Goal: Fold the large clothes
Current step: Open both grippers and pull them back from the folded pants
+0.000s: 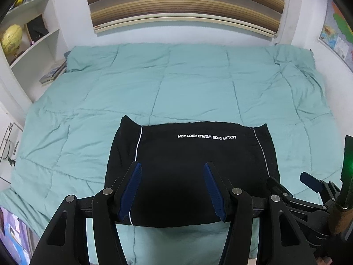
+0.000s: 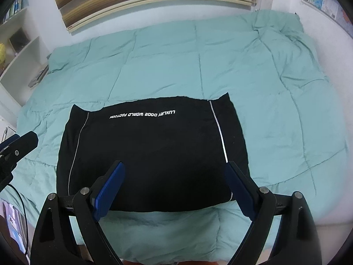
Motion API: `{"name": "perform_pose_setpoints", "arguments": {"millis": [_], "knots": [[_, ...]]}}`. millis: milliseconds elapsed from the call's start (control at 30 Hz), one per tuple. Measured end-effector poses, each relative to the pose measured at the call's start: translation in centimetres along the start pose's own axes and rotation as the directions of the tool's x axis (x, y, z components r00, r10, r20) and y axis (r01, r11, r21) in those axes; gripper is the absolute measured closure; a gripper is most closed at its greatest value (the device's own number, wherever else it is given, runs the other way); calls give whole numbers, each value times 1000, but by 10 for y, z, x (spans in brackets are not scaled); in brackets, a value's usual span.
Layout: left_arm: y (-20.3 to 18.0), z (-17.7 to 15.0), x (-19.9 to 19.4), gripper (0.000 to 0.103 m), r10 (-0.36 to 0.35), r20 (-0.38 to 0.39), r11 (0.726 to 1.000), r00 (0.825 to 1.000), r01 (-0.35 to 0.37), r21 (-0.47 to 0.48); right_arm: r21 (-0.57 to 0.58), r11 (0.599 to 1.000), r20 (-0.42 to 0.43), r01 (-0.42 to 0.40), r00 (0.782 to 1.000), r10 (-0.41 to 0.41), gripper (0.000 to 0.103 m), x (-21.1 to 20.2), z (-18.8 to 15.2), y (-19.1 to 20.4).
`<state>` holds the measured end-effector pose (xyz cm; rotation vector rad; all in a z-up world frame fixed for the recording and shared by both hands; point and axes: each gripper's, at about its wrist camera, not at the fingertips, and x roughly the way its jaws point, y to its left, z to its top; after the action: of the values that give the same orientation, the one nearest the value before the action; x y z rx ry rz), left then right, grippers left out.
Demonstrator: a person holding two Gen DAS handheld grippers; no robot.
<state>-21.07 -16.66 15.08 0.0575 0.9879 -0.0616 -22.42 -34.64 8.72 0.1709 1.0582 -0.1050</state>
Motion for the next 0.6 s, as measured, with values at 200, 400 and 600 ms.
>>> {"name": "perform_pose_setpoints", "arguments": {"millis": [200,400,600], "knots": [[0,-3,2,43,6,-3,1000,1000,-6,0,-2,1000,-15,-12,1000,12,11,3,-4,4],[-1,-7,5,43,5,-18,1000,1000,-5,-1,2,1000,-38,-15,999,15,11,8,-10,3],[-3,-11,6,43,9,-27,1000,1000,-9,5,14,1000,-55,-15,998,16,11,10,-16,2]]}}
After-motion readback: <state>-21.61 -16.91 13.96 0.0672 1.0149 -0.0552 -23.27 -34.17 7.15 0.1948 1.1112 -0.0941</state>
